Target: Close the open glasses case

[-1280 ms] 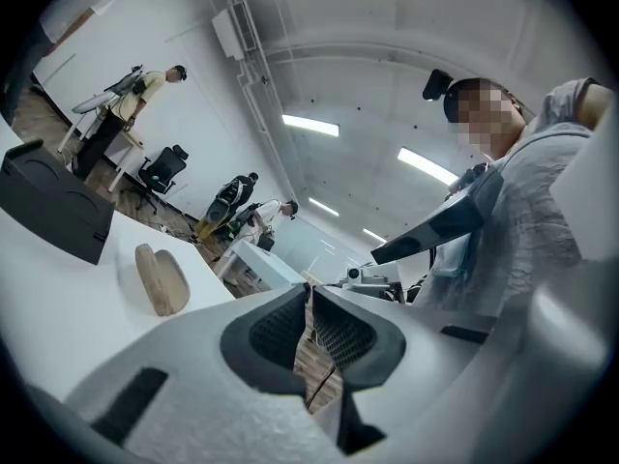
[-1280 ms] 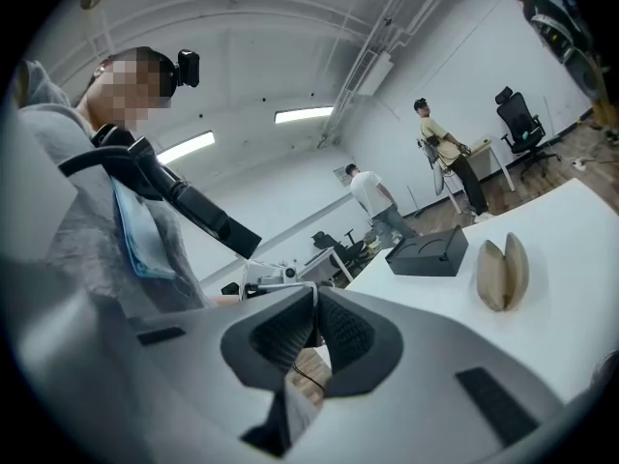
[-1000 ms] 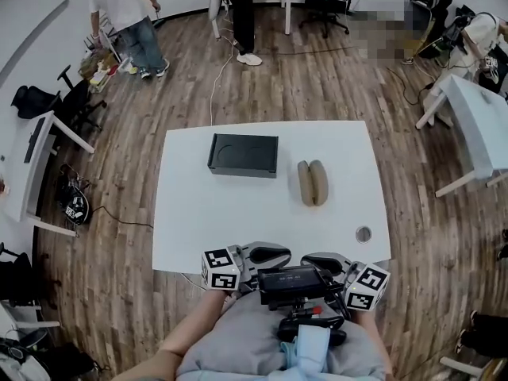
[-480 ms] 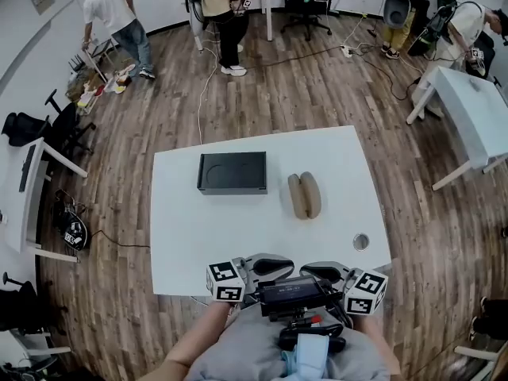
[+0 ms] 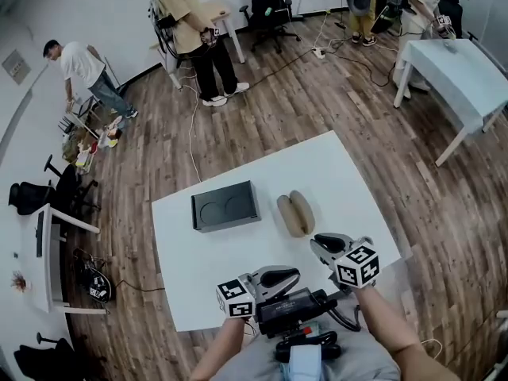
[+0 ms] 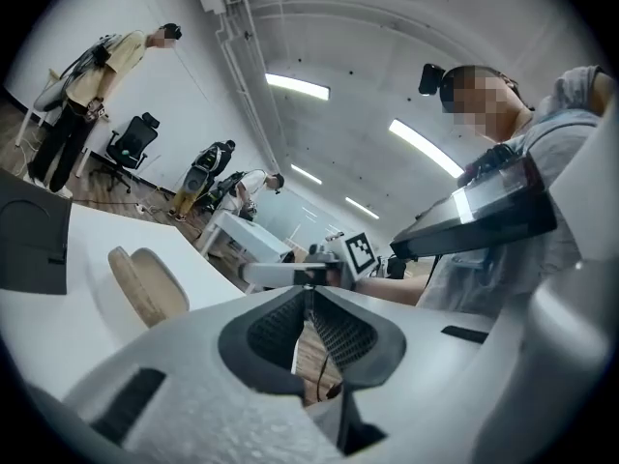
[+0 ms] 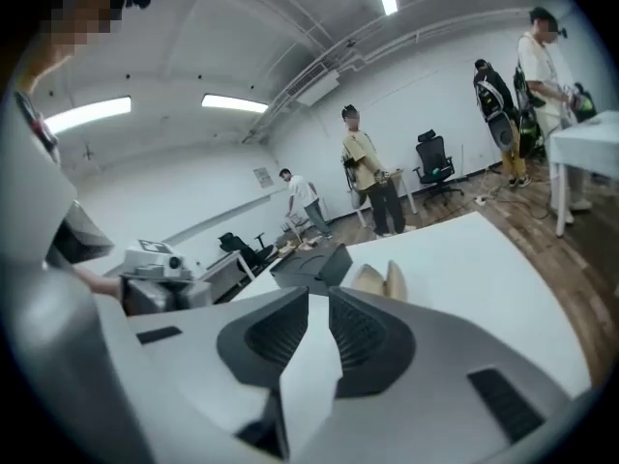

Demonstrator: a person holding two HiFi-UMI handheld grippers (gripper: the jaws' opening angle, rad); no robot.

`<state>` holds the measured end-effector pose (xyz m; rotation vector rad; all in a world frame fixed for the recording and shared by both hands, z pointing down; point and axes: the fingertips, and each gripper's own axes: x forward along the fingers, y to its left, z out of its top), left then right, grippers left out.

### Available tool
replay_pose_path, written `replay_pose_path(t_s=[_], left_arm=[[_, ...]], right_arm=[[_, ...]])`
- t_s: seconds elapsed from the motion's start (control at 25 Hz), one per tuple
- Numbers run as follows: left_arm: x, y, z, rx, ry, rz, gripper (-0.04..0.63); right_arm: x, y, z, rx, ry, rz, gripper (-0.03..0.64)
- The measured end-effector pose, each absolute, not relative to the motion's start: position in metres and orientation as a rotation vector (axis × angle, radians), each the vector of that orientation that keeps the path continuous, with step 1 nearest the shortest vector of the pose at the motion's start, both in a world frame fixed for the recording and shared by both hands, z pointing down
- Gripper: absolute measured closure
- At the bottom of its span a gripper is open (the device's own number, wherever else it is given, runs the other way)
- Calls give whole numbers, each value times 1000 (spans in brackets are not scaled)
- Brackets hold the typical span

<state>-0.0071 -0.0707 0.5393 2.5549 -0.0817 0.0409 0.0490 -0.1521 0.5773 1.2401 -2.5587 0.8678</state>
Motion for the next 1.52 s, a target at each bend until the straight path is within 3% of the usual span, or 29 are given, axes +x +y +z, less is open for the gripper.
replay_pose_path(t_s=[0.12,0.2,0.24,0.64,0.96,1.52], left_arm=[[-8,-52,550,2525,-71,60,574],[-15,-43,560,2511,-87,85,574],[-20,-41,565,2508,-105,94,574],[-62,-41,548,2451,-346,24,574],[-82,-37,563,2441,-402,12,574],[-82,-41,570,2462,-392,-18,574]], right_arm=[[60,-185,602,1333,-2417,796,552],[63,-203,620,1360,-2324,777,451],[65,-210,629,1369,-2275,757,439],[73,-240,685,1395,-1942,595,442],[80,-245,696,1387,-1877,568,533],[72,-232,671,1203,-1861,-131,551]])
